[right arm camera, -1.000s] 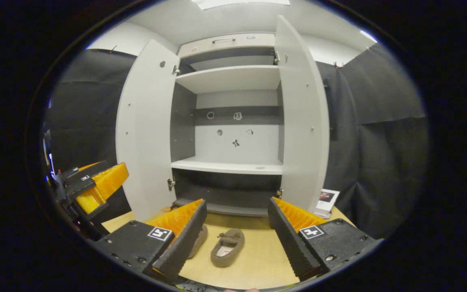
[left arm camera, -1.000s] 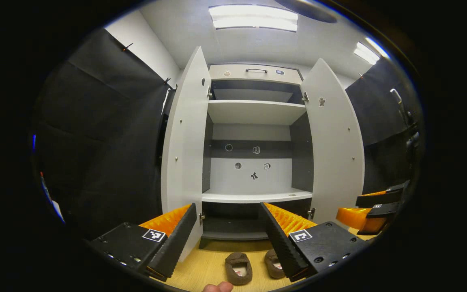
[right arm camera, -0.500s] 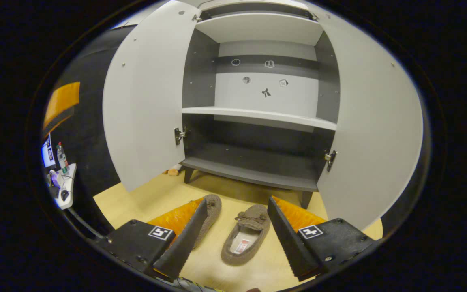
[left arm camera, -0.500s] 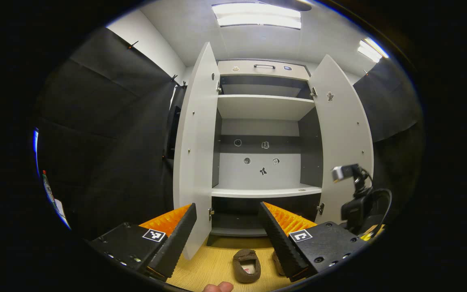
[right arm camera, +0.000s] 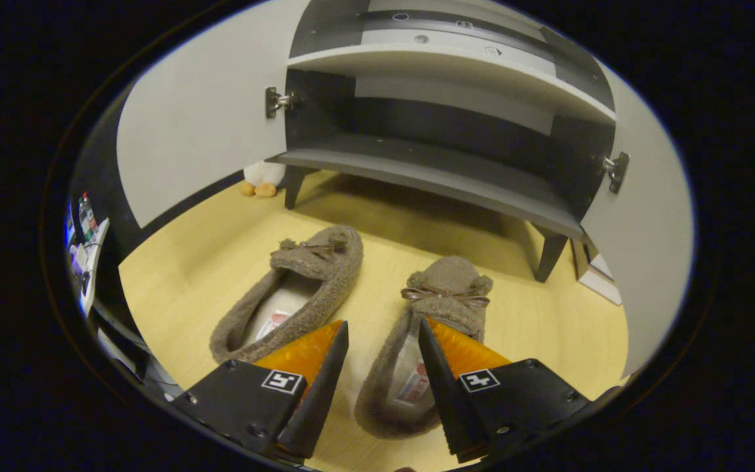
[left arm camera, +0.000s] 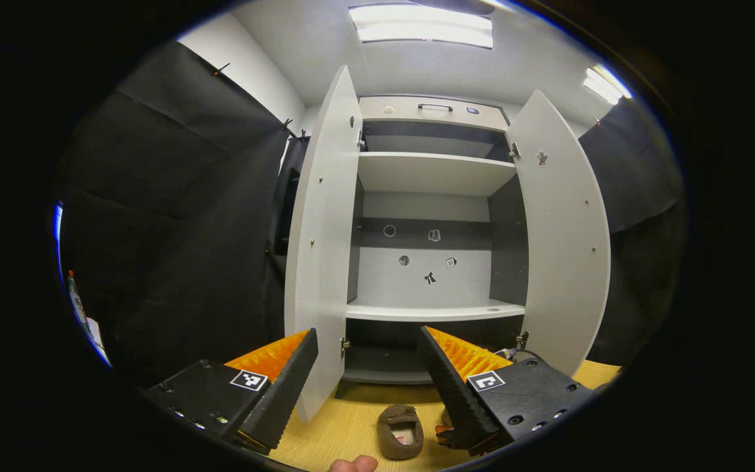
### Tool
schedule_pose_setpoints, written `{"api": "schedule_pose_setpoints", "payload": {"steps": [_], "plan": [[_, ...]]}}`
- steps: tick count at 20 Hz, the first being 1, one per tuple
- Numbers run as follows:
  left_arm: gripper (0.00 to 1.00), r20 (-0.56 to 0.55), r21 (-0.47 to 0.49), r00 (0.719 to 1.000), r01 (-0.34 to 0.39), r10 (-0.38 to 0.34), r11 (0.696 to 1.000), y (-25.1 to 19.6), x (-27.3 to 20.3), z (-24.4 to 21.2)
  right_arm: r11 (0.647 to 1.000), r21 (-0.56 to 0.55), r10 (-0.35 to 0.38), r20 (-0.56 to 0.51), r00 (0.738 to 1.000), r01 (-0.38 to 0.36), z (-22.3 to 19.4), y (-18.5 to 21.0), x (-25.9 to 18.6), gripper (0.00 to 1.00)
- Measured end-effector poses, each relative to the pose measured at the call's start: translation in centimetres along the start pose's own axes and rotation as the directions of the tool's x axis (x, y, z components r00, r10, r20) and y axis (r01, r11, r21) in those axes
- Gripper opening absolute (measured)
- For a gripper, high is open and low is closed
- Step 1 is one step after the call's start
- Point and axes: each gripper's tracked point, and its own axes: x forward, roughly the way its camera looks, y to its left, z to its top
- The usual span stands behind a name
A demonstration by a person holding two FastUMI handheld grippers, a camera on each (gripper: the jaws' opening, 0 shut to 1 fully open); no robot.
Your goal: Grab one shoe with the right hand and put it into the shoe cabinet, grab the other shoe with the left hand and put it into the shoe cabinet; then close the right door with the right hand and the left door with the left hand.
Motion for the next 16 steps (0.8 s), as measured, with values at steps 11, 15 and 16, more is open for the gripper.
{"api": "schedule_pose_setpoints", "payload": {"steps": [11,15,16], "plan": [[0.95,-0.041,-0.004,0.999,0.008,-0.008,1.0,0.1,0.3,-1.4,0.996,0.064,-0.071,0.066,0.995,0.066,-0.4,-1.9,2.8,0.25],[0.95,-0.045,-0.004,0.999,0.015,-0.015,1.0,-0.2,0.2,-1.6,0.993,0.106,-0.069,0.134,0.989,0.055,0.9,-2.9,1.0,0.06],[0.95,-0.043,-0.006,0.999,0.018,-0.018,1.0,-0.4,0.2,-1.6,0.994,0.092,-0.077,0.162,0.984,0.063,1.3,-3.5,0.2,0.05]]}}
